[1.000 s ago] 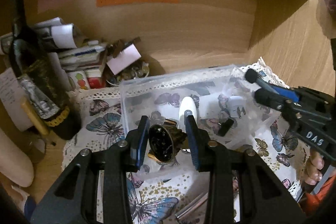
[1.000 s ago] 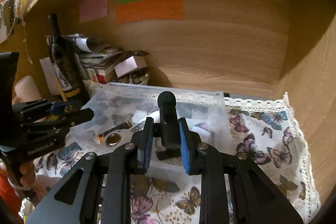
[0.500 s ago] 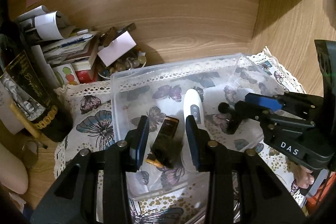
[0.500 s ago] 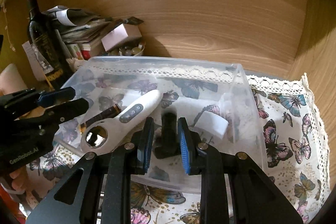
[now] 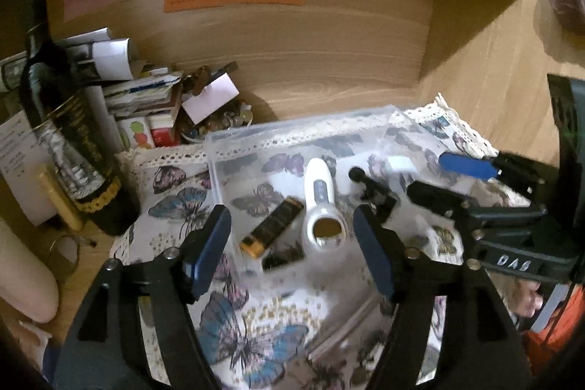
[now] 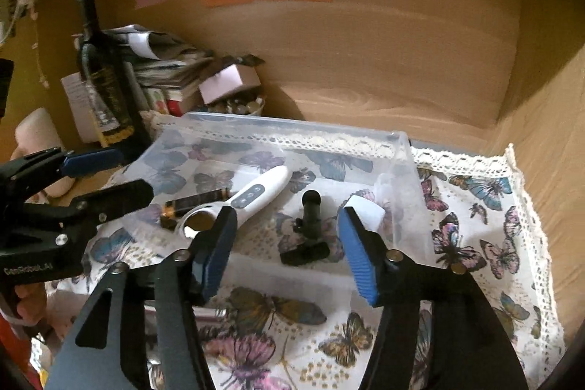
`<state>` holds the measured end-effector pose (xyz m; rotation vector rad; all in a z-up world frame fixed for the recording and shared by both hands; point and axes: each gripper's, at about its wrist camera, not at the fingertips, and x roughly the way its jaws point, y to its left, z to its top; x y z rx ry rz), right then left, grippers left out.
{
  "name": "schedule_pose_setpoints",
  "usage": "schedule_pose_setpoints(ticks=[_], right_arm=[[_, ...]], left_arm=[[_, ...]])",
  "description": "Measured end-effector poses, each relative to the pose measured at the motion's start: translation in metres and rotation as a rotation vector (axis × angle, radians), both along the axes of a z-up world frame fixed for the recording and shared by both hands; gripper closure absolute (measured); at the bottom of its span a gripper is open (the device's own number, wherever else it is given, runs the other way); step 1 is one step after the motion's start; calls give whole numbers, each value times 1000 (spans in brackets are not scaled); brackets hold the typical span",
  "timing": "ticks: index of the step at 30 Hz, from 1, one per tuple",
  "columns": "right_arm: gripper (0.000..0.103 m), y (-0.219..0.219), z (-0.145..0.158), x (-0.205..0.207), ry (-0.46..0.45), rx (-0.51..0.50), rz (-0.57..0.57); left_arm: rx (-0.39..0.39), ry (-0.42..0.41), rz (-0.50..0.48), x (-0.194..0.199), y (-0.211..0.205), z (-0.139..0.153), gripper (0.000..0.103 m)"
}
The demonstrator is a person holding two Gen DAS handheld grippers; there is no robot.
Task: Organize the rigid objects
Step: 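Lower both held items into the clear box and open both tools, then grasp the silver metal cylinder with the left tool while the right tool grasps the keys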
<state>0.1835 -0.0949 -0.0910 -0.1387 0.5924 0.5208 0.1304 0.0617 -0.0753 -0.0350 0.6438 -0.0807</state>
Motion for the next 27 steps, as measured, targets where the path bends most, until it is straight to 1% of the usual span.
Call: schedule_pose_setpoints(ticks=[1, 5, 7, 11, 14, 19, 22, 23, 25, 26, 27], right_arm=[[43, -1, 1, -5, -8, -1, 0], [42, -8, 0, -21, -15, -1, 3], [42, -12, -3, -27, -11, 2, -3], [41, -24, -10, -40, 2, 6, -26], [41, -33, -17, -48, 19, 8, -40], [39, -45, -29, -54, 61, 13, -54], [39, -49, -38, -57, 90, 15, -52], [39, -50, -40, -57, 96, 14, -51], [39, -51, -44, -59, 105, 12, -49], [39, -51, -45, -60, 108, 12, -47], [39, -52, -46, -61, 111, 13, -44]], left_arm=[[5, 10, -4, -5, -1, -2, 33], [7, 53, -26, -16, -5, -11, 33], [17, 59, -34, -23, -10, -15, 31], [32, 68, -65, -30, -22, -22, 31], [41, 102, -106, -27, -33, -32, 31], [43, 208, -167, -6, -48, -56, 32], [38, 253, -191, 3, -52, -65, 33], [40, 259, -191, 4, -54, -67, 36], [45, 292, -193, 8, -55, -73, 55], [47, 288, -189, 8, -55, -74, 58], [49, 277, -186, 6, -55, -73, 68]])
